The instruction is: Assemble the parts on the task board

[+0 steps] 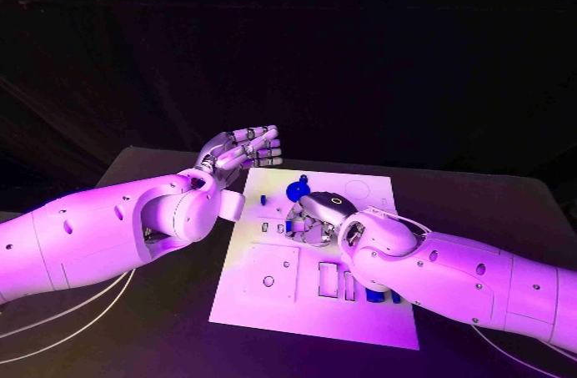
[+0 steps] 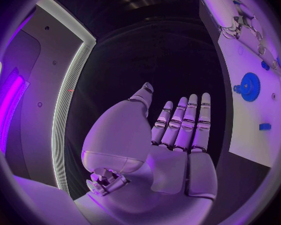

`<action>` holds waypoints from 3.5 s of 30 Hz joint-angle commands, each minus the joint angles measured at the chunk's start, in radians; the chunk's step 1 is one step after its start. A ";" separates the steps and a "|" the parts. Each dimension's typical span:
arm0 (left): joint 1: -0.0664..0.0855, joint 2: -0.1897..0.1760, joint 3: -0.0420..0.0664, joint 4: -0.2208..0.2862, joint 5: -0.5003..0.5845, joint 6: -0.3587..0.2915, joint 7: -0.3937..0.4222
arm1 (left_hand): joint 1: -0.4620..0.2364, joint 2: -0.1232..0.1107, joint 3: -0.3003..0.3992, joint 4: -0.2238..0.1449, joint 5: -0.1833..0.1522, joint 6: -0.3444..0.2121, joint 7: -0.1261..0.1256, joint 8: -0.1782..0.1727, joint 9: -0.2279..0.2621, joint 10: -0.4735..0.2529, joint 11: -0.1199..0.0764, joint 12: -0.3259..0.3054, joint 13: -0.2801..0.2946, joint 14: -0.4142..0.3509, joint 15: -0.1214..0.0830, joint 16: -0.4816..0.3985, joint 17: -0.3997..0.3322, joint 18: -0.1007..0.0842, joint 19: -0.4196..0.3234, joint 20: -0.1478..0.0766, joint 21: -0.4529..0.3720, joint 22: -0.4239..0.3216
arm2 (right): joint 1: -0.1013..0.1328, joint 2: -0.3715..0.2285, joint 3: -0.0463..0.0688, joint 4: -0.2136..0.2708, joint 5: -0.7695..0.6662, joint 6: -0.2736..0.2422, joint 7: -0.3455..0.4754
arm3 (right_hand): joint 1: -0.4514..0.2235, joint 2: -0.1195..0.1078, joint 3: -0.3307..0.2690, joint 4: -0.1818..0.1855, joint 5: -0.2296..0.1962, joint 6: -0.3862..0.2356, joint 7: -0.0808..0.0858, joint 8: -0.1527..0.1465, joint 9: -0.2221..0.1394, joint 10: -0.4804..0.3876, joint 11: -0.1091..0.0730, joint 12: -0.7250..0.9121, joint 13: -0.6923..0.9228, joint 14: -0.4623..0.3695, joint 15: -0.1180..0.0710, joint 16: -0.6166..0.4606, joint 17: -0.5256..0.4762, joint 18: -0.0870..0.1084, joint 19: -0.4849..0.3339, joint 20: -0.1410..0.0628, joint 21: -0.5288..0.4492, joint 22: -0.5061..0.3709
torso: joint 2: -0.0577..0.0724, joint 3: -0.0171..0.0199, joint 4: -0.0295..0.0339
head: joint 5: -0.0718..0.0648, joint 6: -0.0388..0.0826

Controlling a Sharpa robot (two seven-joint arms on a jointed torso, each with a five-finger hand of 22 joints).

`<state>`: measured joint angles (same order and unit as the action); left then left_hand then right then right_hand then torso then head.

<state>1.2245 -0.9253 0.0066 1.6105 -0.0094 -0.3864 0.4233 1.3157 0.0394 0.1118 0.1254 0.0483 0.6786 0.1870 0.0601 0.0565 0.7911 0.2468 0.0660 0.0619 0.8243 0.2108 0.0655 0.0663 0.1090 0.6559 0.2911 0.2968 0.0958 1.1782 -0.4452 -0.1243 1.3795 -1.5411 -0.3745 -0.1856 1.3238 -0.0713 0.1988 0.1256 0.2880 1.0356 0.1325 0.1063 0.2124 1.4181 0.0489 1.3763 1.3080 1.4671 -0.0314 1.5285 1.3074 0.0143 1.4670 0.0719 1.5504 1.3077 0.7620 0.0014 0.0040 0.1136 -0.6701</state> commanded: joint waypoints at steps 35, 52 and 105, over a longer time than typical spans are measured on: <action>0.000 0.000 0.000 -0.030 -0.055 0.075 -0.041 | -0.002 0.012 -0.005 -0.016 0.007 0.252 0.051 0.057 0.026 0.213 -0.065 0.075 0.024 0.235 -0.075 0.102 0.038 0.071 0.176 -0.023 0.111 0.040 | 0.021 -0.100 0.007 0.124 0.061 -0.131 0.068 | 0.017 -0.114 -0.186 0.163 -0.082 -0.236 0.050 -0.041 -0.062 -0.078 0.049 -0.058 0.030 0.084 0.053 -0.006 0.193 0.011 0.041 0.056 -0.075 0.206 | -0.008 -0.0010 -0.0003 | -0.006 0.003; 0.021 0.016 0.001 -0.120 -0.609 0.355 -0.526 | -0.077 -0.049 -0.055 0.041 0.014 0.464 -0.097 0.138 0.108 0.570 -0.246 0.402 0.281 0.682 -0.263 1.037 0.906 0.016 0.666 -0.248 0.798 0.664 | 0.150 -0.451 0.017 0.317 0.765 0.015 0.272 | 0.084 -0.014 -0.180 0.107 -0.061 -0.097 0.028 0.008 -0.067 -0.408 0.032 -0.748 -0.621 -0.182 0.042 -0.999 -0.639 0.168 -0.427 0.053 -1.082 -0.435 | -0.060 -0.0030 -0.0058 | 0.000 -0.007; 0.080 0.285 -0.018 -0.275 -1.064 0.621 -1.072 | -0.183 0.002 -0.266 0.164 0.003 0.317 -0.135 0.437 0.472 0.473 -0.265 0.995 0.872 0.638 -0.290 1.085 1.026 -0.094 0.881 -0.273 1.243 1.398 | 0.169 -0.517 0.011 0.281 0.809 -0.010 0.261 | 0.092 -0.007 -0.193 0.092 -0.006 -0.082 0.038 0.013 -0.080 -0.371 0.042 -0.852 -0.808 -0.137 0.056 -1.199 -0.657 0.168 -0.381 0.064 -1.211 -0.567 | -0.059 0.0105 -0.0161 | -0.008 -0.047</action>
<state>1.3034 -0.6437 -0.0109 1.3386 -1.0683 0.2017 -0.6445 1.1296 0.0325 -0.1470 0.2876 0.0485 1.0034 0.0513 0.4912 0.5279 1.2732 -0.0176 1.0664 0.9344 1.4640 -0.0720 1.1539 1.0912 0.0233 1.4653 0.0214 1.5335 1.3078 1.3467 -0.9633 -0.1131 1.6605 -0.7205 -0.3878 0.0783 1.4082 -0.0842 0.0071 0.2205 0.2770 0.9550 0.1632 0.1196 0.1333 1.0473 0.0843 0.5288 0.5012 1.3219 0.0230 0.3357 0.6493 0.1777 1.0793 0.1375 0.3456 0.7420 0.7026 0.0113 -0.0122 0.1063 -0.7164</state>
